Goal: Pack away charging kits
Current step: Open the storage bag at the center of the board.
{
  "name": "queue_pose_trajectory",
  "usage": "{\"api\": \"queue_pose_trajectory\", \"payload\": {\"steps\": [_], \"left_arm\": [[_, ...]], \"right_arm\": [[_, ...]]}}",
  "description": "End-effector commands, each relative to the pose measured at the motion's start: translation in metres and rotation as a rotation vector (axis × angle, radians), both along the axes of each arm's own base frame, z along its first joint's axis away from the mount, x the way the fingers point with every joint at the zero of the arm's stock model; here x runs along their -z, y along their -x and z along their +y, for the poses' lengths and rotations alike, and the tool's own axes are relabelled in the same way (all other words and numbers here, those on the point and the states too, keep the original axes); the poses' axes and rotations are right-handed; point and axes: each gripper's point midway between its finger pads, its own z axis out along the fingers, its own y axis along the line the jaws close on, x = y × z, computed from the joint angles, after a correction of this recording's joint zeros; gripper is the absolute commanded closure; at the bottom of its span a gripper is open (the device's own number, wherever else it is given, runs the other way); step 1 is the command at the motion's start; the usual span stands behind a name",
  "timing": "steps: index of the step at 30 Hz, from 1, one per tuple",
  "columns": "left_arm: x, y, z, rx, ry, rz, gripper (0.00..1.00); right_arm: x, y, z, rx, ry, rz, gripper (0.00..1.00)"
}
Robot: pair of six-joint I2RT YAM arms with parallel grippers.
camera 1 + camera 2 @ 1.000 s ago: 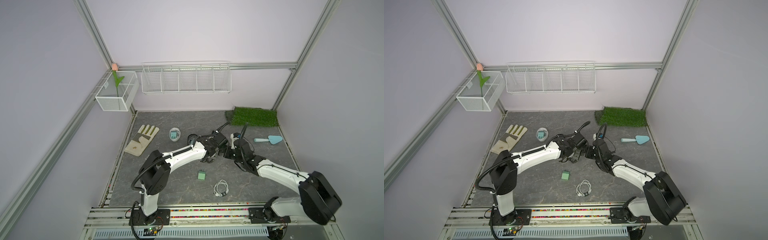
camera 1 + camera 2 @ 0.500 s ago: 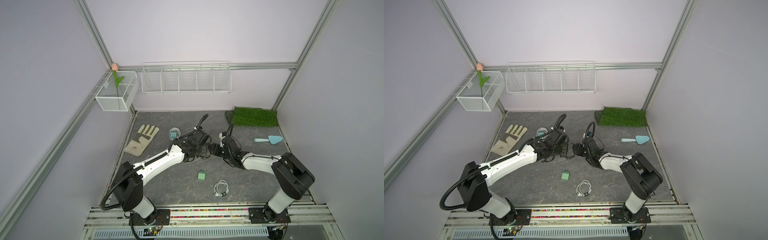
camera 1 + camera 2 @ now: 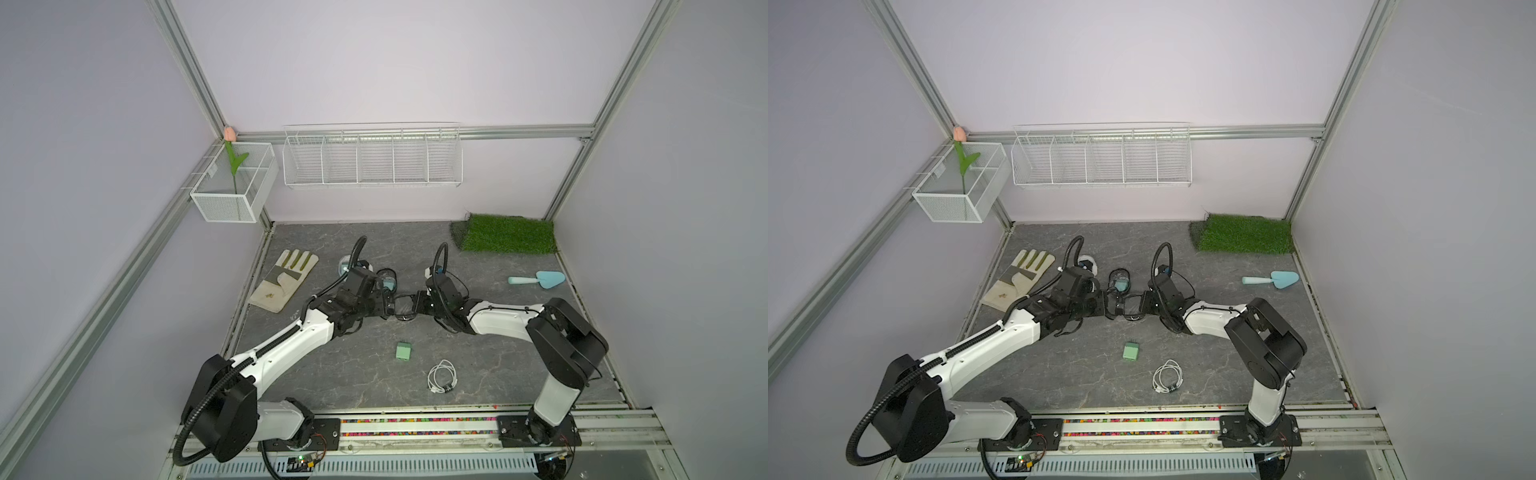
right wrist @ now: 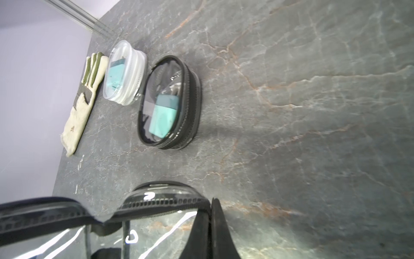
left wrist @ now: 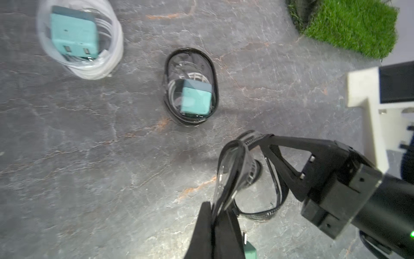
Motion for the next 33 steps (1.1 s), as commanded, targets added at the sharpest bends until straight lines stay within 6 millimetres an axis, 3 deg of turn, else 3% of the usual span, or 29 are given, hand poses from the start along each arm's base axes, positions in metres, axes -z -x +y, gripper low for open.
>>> {"api": "queue_pose_trajectory", "payload": {"steps": [1,5,9,15,17,23,26,27,28,30,33], "left_arm": [[-0.004,-0.004,0.016,-0.077,0.045,-0.033,1.00],[-0.006,-0.002,0.000,0.008,0.082,-0.021,1.00],[0.005,0.000,0.000,0.021,0.031,0.031,1.00],[0.027,0.003,0.011,-0.020,-0.065,0.082,1.00],[0.031,0.005,0.015,-0.039,-0.130,0.084,1.00],[0.035,0.009,0.001,-0.014,-0.196,0.063,1.00],[0.036,0.006,-0.001,-0.015,-0.229,0.062,1.00],[0.036,0.005,-0.004,-0.010,-0.228,0.059,1.00],[0.035,0.004,-0.007,-0.001,-0.222,0.051,1.00],[0.034,0.003,-0.013,0.013,-0.208,0.040,1.00],[0.033,0.003,-0.020,0.033,-0.208,0.027,1.00]], "right_arm": [[0.025,0.001,-0.044,0.123,0.220,-0.003,0.94],[0.024,0.003,-0.031,0.096,0.233,-0.009,0.82],[0.020,0.004,-0.021,0.077,0.215,-0.023,0.74],[-0.011,0.015,-0.010,0.050,0.202,-0.060,0.41],[-0.022,0.021,-0.005,0.035,0.196,-0.072,0.34],[-0.065,0.053,-0.003,0.022,0.187,-0.140,0.11],[-0.084,0.075,-0.025,0.086,0.212,-0.150,0.01],[-0.089,0.085,-0.038,0.124,0.224,-0.150,0.02],[-0.091,0.096,-0.055,0.182,0.242,-0.144,0.11],[-0.092,0.117,-0.086,0.290,0.267,-0.120,0.11],[-0.072,0.154,-0.124,0.396,0.305,-0.029,0.11]]}}
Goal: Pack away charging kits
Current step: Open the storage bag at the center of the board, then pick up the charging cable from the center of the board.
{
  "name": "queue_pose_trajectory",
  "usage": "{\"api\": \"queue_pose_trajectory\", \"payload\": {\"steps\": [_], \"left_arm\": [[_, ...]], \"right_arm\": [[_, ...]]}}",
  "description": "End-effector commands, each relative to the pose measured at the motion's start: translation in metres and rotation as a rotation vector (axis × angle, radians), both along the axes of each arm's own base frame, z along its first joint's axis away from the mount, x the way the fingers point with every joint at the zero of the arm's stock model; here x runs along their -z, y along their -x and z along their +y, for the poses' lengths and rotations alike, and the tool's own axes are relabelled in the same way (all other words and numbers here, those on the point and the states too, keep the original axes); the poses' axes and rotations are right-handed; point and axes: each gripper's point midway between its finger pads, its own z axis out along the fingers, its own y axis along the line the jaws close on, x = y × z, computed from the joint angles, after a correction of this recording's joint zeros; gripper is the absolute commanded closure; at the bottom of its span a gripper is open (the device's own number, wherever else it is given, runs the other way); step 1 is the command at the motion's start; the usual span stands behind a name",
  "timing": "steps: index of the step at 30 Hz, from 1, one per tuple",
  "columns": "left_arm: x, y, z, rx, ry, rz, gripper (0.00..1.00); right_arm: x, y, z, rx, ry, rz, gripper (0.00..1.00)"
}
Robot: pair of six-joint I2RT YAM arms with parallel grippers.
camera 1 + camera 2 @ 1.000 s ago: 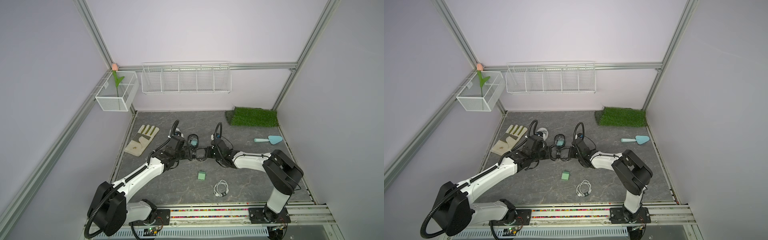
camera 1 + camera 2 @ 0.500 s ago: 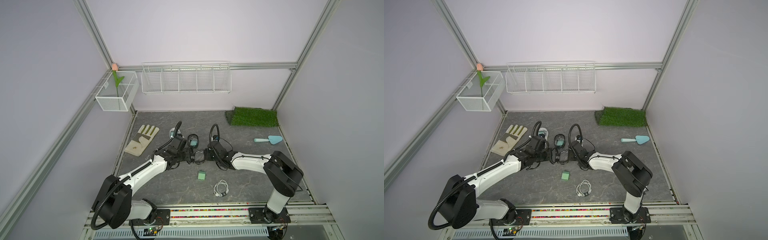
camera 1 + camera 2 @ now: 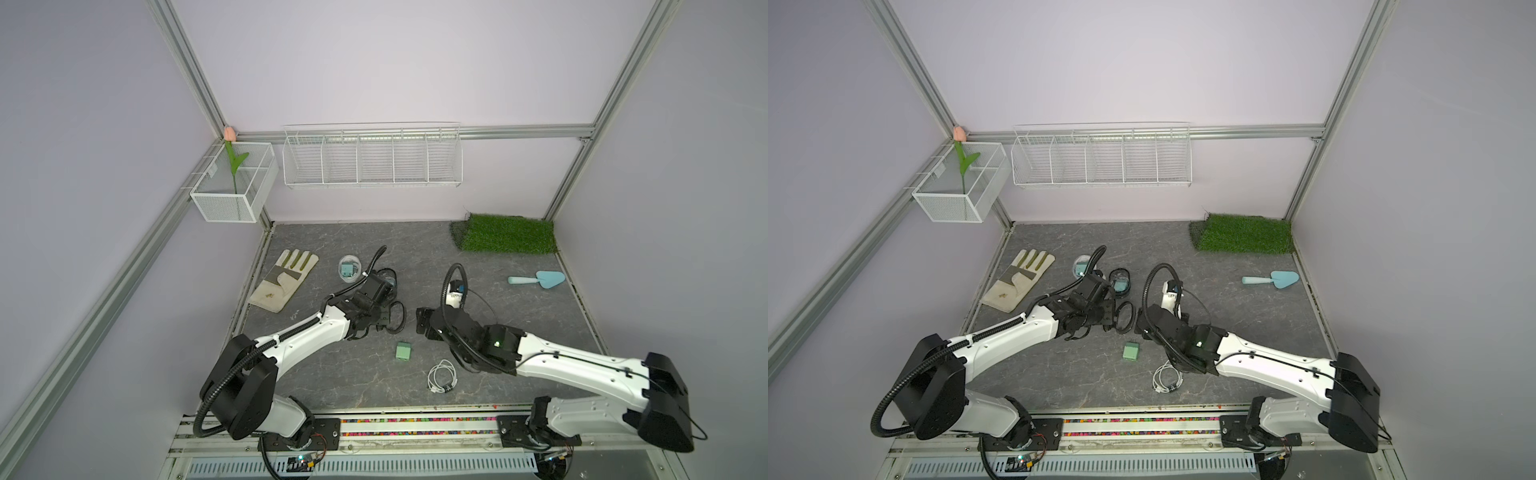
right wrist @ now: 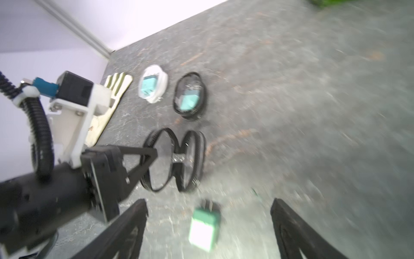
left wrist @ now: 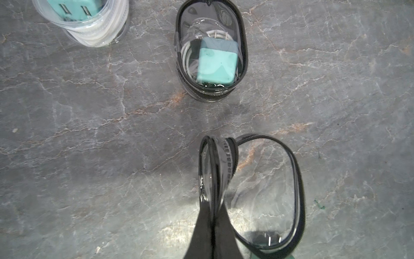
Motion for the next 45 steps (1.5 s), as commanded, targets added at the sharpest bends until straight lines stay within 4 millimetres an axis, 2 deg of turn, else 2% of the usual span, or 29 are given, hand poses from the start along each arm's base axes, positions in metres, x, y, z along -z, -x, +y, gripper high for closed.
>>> {"api": "queue_pose_trajectory", "payload": {"steps": [1,3,5,8,10,13,16,17,19,20,27,30,37,42,45], "left_arm": [[-0.011,-0.009,-0.008,0.011,-0.009,-0.055,1.00],[-0.011,-0.010,-0.005,-0.003,-0.031,-0.070,1.00],[-0.010,-0.009,-0.007,0.008,-0.024,-0.074,1.00],[-0.009,-0.008,-0.008,0.010,-0.026,-0.081,1.00],[-0.006,-0.007,-0.006,0.005,-0.047,-0.086,1.00],[-0.001,-0.006,-0.002,0.003,-0.072,-0.084,1.00],[0.002,-0.005,-0.002,0.003,-0.078,-0.076,1.00],[0.001,-0.005,-0.002,0.003,-0.073,-0.079,1.00],[-0.001,-0.003,-0.002,0.001,-0.063,-0.086,1.00],[-0.002,-0.003,-0.002,0.003,-0.061,-0.090,1.00],[-0.009,-0.003,0.002,-0.003,-0.072,-0.104,1.00],[-0.010,-0.004,0.002,-0.006,-0.076,-0.107,1.00],[-0.010,-0.005,0.002,-0.007,-0.081,-0.108,1.00],[-0.009,-0.004,0.003,-0.010,-0.080,-0.108,1.00],[-0.010,-0.004,0.004,-0.012,-0.082,-0.106,1.00]], "right_arm": [[0.046,0.038,-0.080,0.269,0.157,0.136,0.11],[0.056,0.057,-0.086,0.305,0.124,0.211,0.09],[0.067,0.071,-0.079,0.284,0.096,0.273,0.00],[0.089,0.093,-0.080,0.353,0.109,0.382,0.05],[0.090,0.104,-0.087,0.406,0.153,0.373,0.01],[0.091,0.111,-0.076,0.413,0.136,0.354,0.01],[0.104,0.122,-0.073,0.470,0.143,0.435,0.28],[0.109,0.125,-0.071,0.475,0.138,0.456,0.30],[0.119,0.128,-0.066,0.467,0.122,0.481,0.25],[0.122,0.128,-0.057,0.456,0.071,0.489,0.24],[0.132,0.126,-0.042,0.411,-0.035,0.502,0.27],[0.142,0.129,-0.036,0.406,-0.054,0.534,0.31],[0.149,0.131,-0.038,0.430,-0.033,0.554,0.39],[0.162,0.135,-0.038,0.456,-0.006,0.601,0.47],[0.171,0.136,-0.033,0.456,0.005,0.628,0.47]]}}
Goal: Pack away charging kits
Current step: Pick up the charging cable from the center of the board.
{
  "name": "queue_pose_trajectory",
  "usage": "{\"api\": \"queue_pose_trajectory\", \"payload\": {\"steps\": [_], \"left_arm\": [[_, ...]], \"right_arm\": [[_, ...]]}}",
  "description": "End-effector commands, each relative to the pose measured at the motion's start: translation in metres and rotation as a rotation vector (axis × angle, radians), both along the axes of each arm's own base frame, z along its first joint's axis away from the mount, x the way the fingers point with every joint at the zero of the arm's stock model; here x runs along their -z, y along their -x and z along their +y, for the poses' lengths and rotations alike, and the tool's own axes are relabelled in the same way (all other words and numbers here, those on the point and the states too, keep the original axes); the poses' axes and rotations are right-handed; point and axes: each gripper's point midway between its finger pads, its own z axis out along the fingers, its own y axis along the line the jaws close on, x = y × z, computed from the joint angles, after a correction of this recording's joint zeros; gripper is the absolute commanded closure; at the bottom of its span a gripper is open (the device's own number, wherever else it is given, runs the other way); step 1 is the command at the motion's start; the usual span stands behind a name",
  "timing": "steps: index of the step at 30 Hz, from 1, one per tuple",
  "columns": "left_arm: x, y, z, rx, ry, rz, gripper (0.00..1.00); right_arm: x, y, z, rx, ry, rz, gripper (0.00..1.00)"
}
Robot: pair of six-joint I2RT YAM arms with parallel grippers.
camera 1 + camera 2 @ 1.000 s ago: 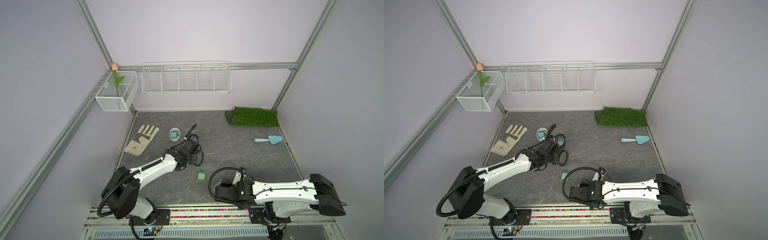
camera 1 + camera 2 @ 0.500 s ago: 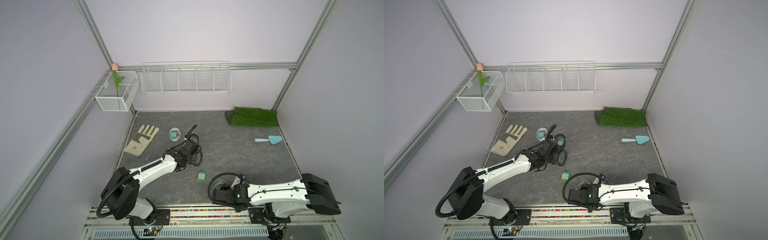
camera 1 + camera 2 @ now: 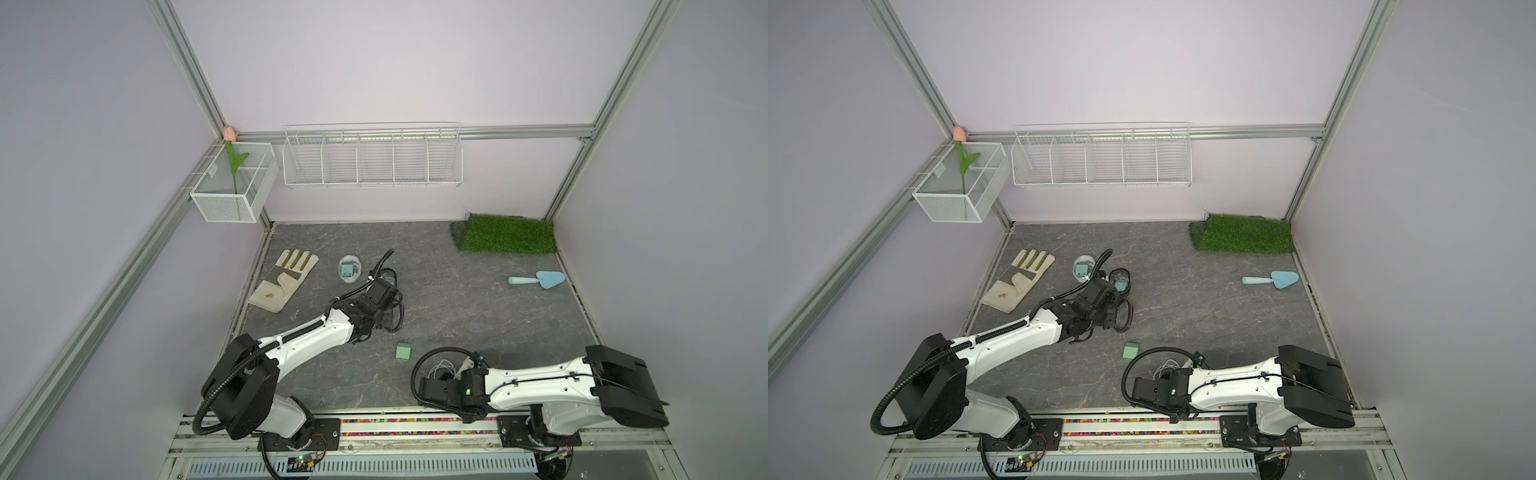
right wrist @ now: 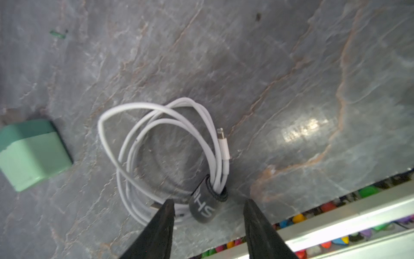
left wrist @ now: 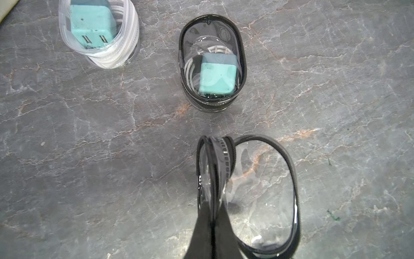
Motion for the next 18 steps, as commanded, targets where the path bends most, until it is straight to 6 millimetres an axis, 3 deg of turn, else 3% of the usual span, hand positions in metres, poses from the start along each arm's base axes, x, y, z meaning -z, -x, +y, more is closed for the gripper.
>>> {"api": "queue_pose_trajectory", "payload": {"steps": [1,12,18], "left_arm": [[-0.006,0.000,0.004,-0.014,-0.012,-0.020,1.00],[-0.010,0.002,0.006,-0.011,-0.002,-0.026,1.00],[-0.008,0.001,0.004,-0.006,-0.004,-0.022,1.00]], "right_arm": [[0.014,0.004,-0.003,0.031,0.021,0.056,0.47],[0.040,0.000,-0.011,0.030,0.092,0.145,0.63],[0.043,-0.006,-0.010,0.000,0.121,0.157,0.69]]}}
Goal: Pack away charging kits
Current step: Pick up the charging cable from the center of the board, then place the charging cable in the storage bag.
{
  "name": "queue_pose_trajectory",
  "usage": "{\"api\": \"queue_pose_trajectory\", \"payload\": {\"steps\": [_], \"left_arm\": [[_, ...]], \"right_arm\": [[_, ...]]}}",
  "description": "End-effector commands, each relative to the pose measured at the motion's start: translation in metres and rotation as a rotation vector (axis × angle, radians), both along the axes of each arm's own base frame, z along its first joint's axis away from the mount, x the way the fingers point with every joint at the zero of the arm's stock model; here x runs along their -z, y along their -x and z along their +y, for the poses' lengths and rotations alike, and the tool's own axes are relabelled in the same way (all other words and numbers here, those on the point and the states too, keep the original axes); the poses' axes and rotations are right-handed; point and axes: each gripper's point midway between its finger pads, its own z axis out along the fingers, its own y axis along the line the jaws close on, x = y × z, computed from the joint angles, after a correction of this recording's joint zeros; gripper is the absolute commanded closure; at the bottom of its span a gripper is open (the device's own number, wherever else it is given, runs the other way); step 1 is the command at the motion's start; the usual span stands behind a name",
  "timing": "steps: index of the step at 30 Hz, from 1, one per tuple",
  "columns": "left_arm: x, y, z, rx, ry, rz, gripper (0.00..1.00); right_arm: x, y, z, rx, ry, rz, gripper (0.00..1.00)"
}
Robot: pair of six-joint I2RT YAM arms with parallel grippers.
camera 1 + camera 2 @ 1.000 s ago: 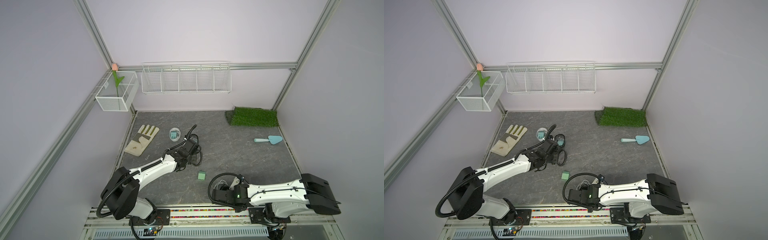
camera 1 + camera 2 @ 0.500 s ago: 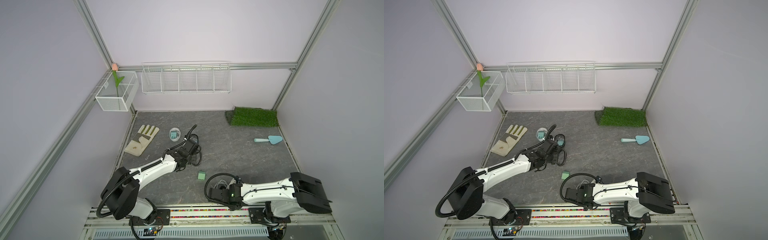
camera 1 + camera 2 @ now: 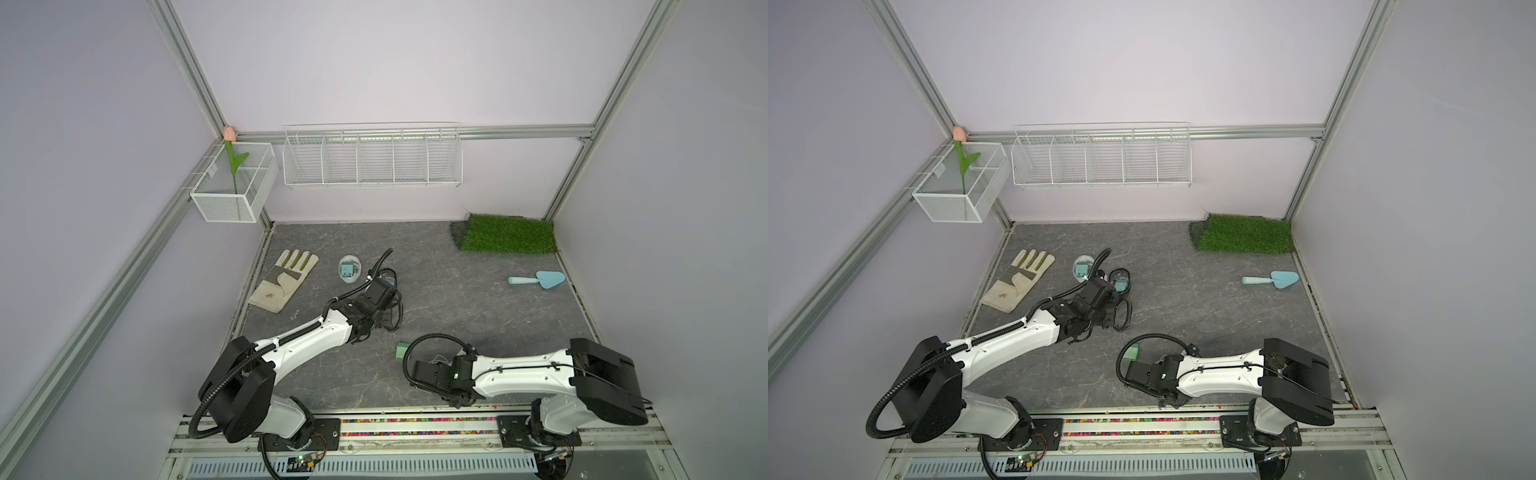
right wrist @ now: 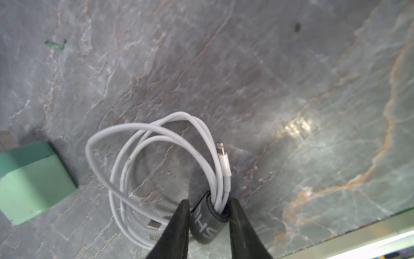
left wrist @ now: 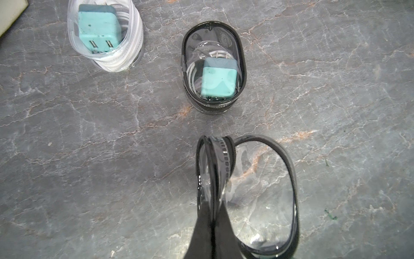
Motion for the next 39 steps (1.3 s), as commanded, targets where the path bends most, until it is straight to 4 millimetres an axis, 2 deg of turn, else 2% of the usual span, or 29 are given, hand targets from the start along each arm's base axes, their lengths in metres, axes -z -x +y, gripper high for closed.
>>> {"api": "queue_pose_trajectory", "payload": {"steps": [1,8,12,14,17,20,22,26,28,31,39], "left_arm": [[-0.002,0.001,0.002,0.000,-0.009,-0.007,1.00],[-0.004,0.001,0.000,0.010,-0.002,-0.007,1.00],[-0.003,0.003,-0.005,0.030,0.011,0.003,1.00],[-0.003,0.003,-0.009,0.042,0.015,0.007,1.00],[0.000,0.005,-0.015,0.064,0.014,0.022,1.00],[0.003,0.009,-0.024,0.101,0.012,0.027,1.00],[0.003,0.010,-0.029,0.115,0.003,0.026,1.00],[0.001,0.014,-0.036,0.140,0.012,0.033,1.00],[-0.002,0.016,-0.041,0.156,0.034,0.036,1.00],[-0.008,0.020,-0.046,0.179,0.068,0.041,1.00],[-0.035,0.034,-0.047,0.213,0.172,0.016,1.00]], "right_arm": [[0.037,0.014,-0.022,-0.014,0.094,0.108,0.71],[0.020,-0.009,-0.022,-0.101,0.110,0.010,0.78],[-0.005,-0.028,-0.018,-0.194,0.170,-0.050,0.80],[-0.018,-0.038,-0.016,-0.243,0.189,-0.091,0.84],[-0.047,-0.058,0.003,-0.366,0.170,-0.197,0.88],[-0.076,-0.077,0.032,-0.525,0.107,-0.341,0.94],[-0.096,-0.086,0.050,-0.619,0.084,-0.414,0.94],[-0.122,-0.099,0.060,-0.702,0.132,-0.484,0.93],[-0.122,-0.108,0.062,-0.713,0.151,-0.473,0.93],[-0.112,-0.117,0.075,-0.739,0.092,-0.450,0.94],[-0.091,-0.137,0.070,-0.715,0.115,-0.413,0.94]]}}
